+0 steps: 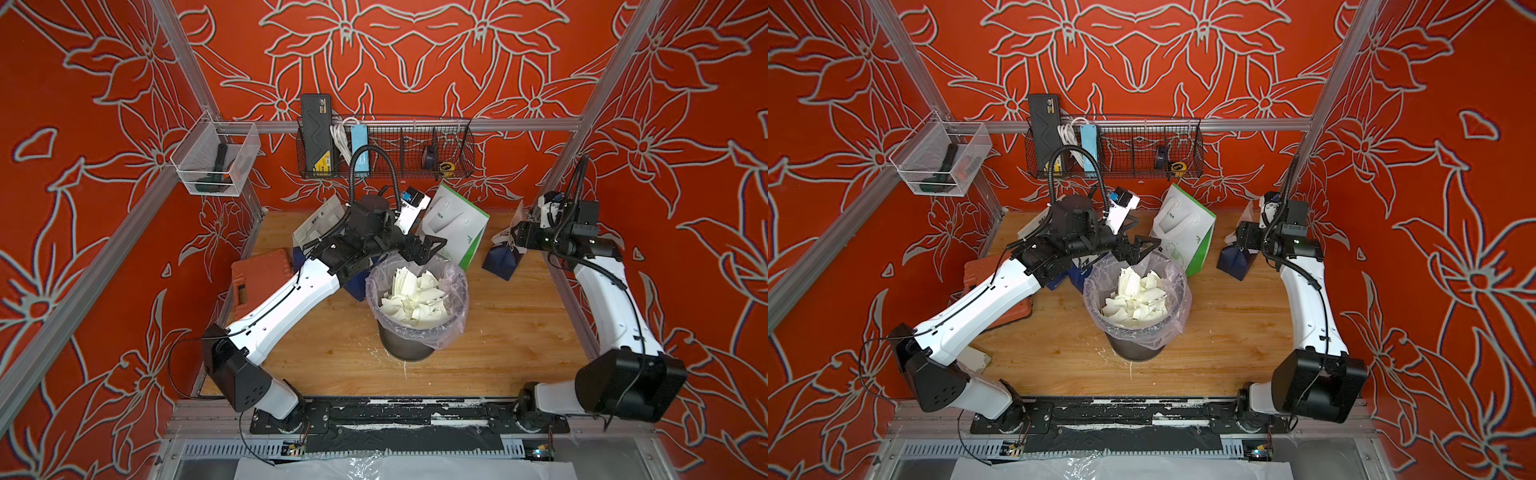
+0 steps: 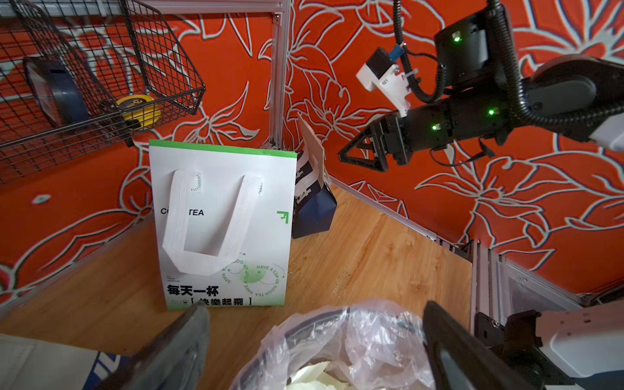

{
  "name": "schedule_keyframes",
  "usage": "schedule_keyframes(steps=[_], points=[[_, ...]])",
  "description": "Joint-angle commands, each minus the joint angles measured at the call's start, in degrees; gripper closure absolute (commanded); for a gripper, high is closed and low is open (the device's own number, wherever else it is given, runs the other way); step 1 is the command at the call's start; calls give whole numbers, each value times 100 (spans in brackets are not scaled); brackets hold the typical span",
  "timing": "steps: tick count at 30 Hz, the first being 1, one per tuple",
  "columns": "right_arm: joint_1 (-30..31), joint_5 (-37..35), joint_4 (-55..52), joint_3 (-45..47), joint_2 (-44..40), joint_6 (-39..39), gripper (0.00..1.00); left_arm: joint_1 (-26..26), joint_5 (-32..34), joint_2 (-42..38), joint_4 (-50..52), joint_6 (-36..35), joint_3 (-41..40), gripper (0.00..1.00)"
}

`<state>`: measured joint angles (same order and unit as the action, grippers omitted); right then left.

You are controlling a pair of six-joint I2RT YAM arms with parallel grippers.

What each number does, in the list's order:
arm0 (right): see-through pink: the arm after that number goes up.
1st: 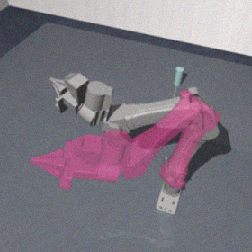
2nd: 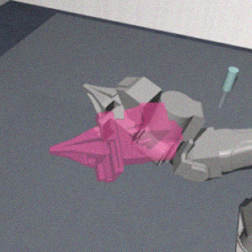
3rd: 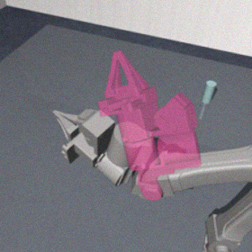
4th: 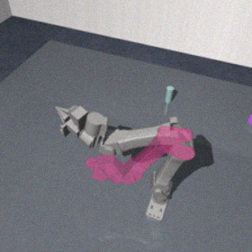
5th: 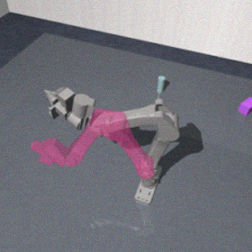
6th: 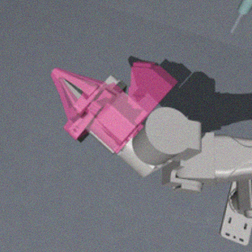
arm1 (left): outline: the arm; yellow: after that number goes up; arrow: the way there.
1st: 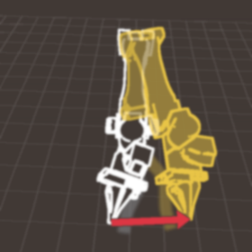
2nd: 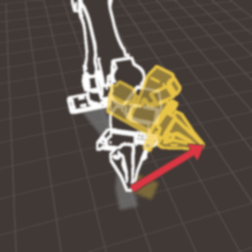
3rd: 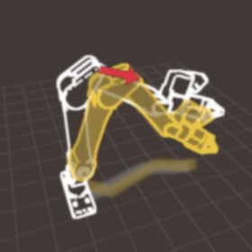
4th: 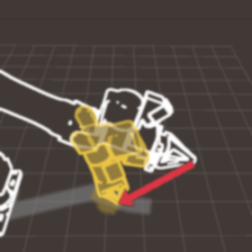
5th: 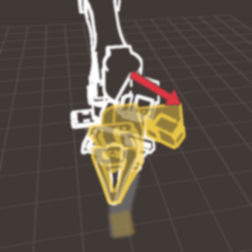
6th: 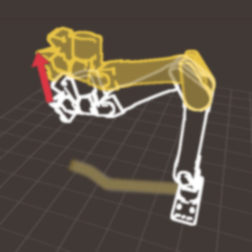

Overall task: Shred takeout receipts and throw away
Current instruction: Move the takeout bag to the center of the board.

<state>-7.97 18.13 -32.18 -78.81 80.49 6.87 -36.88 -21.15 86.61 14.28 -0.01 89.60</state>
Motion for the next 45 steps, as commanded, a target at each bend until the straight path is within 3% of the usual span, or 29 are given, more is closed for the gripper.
schedule_keyframes(steps=[1,10,16,27,29,45], points=[[26,145,294,-59,233,141,25,-97,-103,126,-207,63,170,5],[512,-1202,463,-215,694,-237,31,-216,-43,305,-98,4,282,5],[747,-1907,584,-427,946,-277,41,-249,-21,347,-60,-38,256,5],[1099,-2795,617,-102,663,-442,95,-301,49,546,182,-96,462,6],[1137,-2842,652,56,459,-399,100,-319,46,579,237,-96,521,6],[1833,-2754,-278,1748,-1663,422,100,-725,367,1202,1303,-33,1547,9]])
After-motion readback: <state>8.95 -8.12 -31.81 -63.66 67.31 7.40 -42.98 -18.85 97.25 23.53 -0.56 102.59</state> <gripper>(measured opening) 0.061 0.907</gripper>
